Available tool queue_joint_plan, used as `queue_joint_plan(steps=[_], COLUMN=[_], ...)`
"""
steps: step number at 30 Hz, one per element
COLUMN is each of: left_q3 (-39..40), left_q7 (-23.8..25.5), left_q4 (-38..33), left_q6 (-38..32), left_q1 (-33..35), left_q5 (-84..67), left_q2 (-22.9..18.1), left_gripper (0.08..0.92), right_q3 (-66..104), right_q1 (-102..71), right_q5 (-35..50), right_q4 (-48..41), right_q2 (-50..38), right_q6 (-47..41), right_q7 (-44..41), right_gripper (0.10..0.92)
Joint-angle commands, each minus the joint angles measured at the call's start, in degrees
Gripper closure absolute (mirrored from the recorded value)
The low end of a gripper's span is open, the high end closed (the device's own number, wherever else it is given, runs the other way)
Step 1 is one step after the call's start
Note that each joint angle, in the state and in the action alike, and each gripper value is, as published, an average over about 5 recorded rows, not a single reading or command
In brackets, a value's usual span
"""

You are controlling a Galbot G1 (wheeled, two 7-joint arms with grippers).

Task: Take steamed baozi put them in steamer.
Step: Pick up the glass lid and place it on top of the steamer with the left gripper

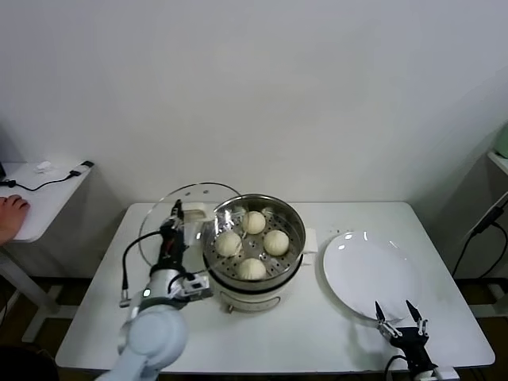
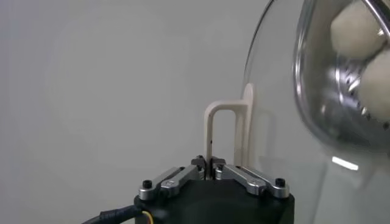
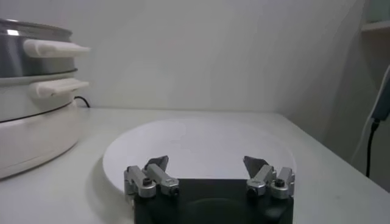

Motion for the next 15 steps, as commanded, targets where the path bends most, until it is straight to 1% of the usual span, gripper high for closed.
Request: queue_joint_plan(steps=[1, 10, 15], left_q3=[11.3, 14.0, 14.2], left_q7=[4.7, 5.2, 5.1], left_q4=[4.1, 8.4, 10.8], left_q6=[3.4, 3.4, 3.3], left_q1=[-5.9, -6.4, -6.7], left_q5=[10.5, 15.3, 17.1], left_q2=[-9.8, -15.6, -18.0], left_gripper=[0.858, 0.858, 0.858], right_q3=[0.1, 1.0, 1.2], right_q1=[-0.2, -0.6, -0.7], right_q5=[0.0, 1.1, 1.2], right_q4=[-0.1, 0.0, 0.0], right_q2=[0.2, 0.1, 0.1], right_q6=[0.3, 0.7, 0.9], right_q7=[0.1, 0.4, 0.5], right_gripper=[0.203, 0.203, 0.203])
